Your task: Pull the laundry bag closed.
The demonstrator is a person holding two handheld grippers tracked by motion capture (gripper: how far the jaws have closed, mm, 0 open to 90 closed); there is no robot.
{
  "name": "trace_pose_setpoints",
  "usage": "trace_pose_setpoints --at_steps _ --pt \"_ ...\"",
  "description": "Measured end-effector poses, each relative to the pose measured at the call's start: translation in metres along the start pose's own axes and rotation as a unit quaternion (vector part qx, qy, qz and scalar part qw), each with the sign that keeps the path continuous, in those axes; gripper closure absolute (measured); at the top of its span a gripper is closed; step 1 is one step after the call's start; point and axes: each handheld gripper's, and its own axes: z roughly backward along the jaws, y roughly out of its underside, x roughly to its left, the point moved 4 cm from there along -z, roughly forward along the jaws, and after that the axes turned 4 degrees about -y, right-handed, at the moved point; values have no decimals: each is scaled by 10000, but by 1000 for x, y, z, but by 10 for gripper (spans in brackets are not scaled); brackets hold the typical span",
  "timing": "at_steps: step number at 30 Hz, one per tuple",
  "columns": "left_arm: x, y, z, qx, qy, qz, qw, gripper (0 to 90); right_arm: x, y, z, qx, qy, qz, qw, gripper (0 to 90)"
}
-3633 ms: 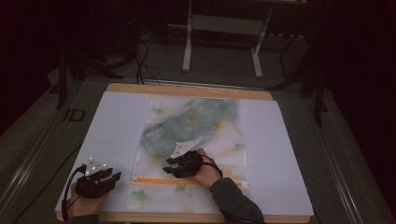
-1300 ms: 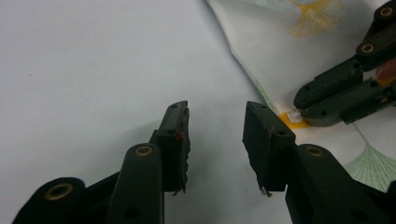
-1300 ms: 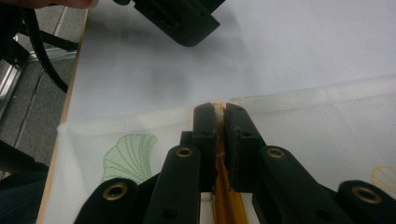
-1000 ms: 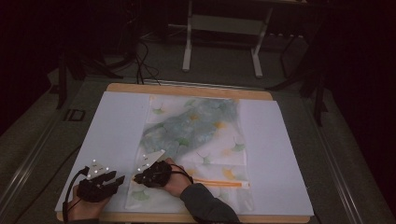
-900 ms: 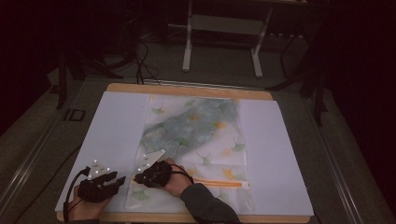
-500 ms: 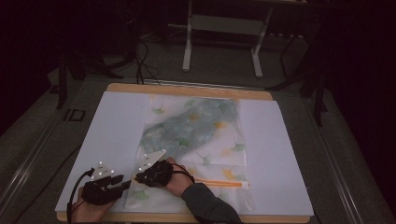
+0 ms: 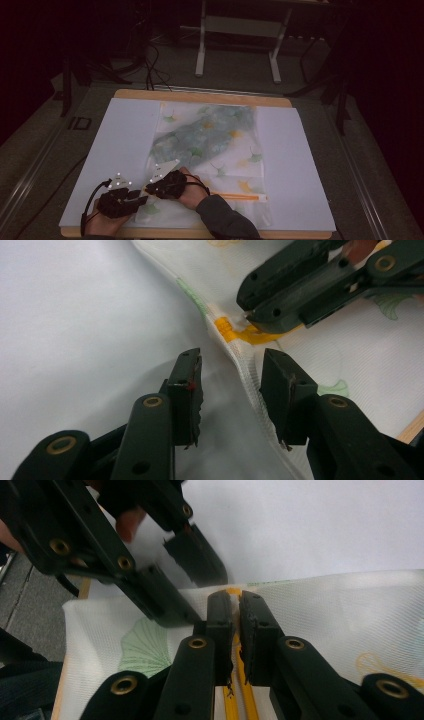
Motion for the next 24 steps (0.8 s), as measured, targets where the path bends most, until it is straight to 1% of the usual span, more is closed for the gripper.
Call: trace_pose_setpoints --at_steps 2,3,7,11,16,20,24 --pt "-2 -2 -4 45 29 -8 10000 606 0 -1 2 -3 9 -12 10000 841" --pt "-3 -3 -5 57 30 16 10000 617 0 -2 4 -15 12 26 10000 841" --pt "-4 -4 -7 84 65 -10 9999 654 1 -2 5 -10 -22 44 10000 841" --pt "-4 -4 -11 166 140 -16 9998 735 0 1 3 29 -60 38 10000 843" --pt "-3 -4 -10 121 202 24 9997 858 -1 6 2 82 -51 -18 10000 843" --pt "-4 -4 -10 106 147 -12 9998 875 -2 8 1 115 -83 -8 9999 844" --pt "-4 -4 -10 92 149 -10 9998 880 -3 10 1 128 -98 -15 9999 845"
